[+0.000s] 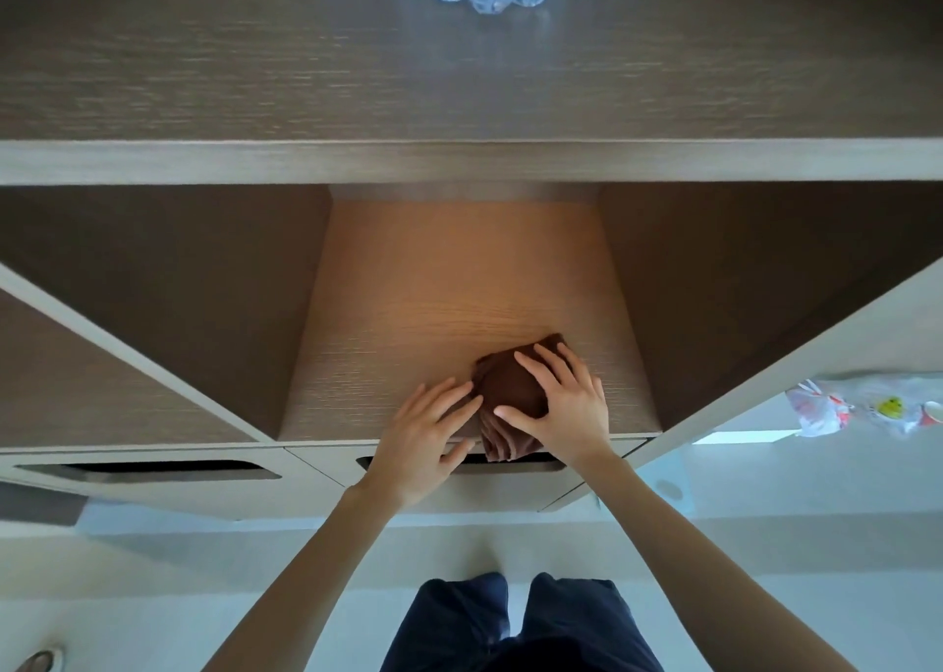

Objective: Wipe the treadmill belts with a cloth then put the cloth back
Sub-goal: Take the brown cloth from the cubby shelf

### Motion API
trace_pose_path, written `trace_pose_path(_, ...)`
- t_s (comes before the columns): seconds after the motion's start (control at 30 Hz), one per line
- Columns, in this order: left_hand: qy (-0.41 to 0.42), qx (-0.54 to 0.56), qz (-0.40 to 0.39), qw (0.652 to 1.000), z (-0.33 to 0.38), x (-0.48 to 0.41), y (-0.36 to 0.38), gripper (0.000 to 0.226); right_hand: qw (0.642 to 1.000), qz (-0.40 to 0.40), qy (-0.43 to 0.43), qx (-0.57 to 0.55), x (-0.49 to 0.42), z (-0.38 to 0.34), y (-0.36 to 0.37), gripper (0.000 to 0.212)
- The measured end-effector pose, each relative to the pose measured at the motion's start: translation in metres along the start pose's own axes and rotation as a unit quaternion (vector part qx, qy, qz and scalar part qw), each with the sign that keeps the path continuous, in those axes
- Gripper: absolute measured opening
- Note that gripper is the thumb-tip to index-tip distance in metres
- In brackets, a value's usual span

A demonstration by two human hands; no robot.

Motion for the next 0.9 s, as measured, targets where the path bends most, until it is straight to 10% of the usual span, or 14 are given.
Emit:
trace_pose_path(0.23, 0.015, 0.001, -0.018, 1.0, 0.006, 0.006, 0.0, 0.049, 0.992, 0.103, -0.025, -0.071, 0.014, -0.008, -0.009, 0.049)
trace_pose_path(0.5, 0.026, -0.026, -0.044, 0.998, 0.003, 0.005, 0.006, 0.043, 0.985, -0.034, -0.169, -0.007, 0.014, -0.009, 0.004, 0.078)
trace_pose_path(0.9, -0.002, 0.04, -0.055, 0.998, -0.015, 0.012, -0.006, 0.043, 0.984, 0.027, -0.173, -0.041, -0.015, -0.015, -0.004, 0.038)
Point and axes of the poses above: each hand's wrist, its own x-axis away from the middle knuckle, its own y-axis out of the palm, z = x × y, the point moved 6 cm from there along -x, towards the middle knuckle, and after that the axes turned 9 degrees about -x, right-handed, at the moved point
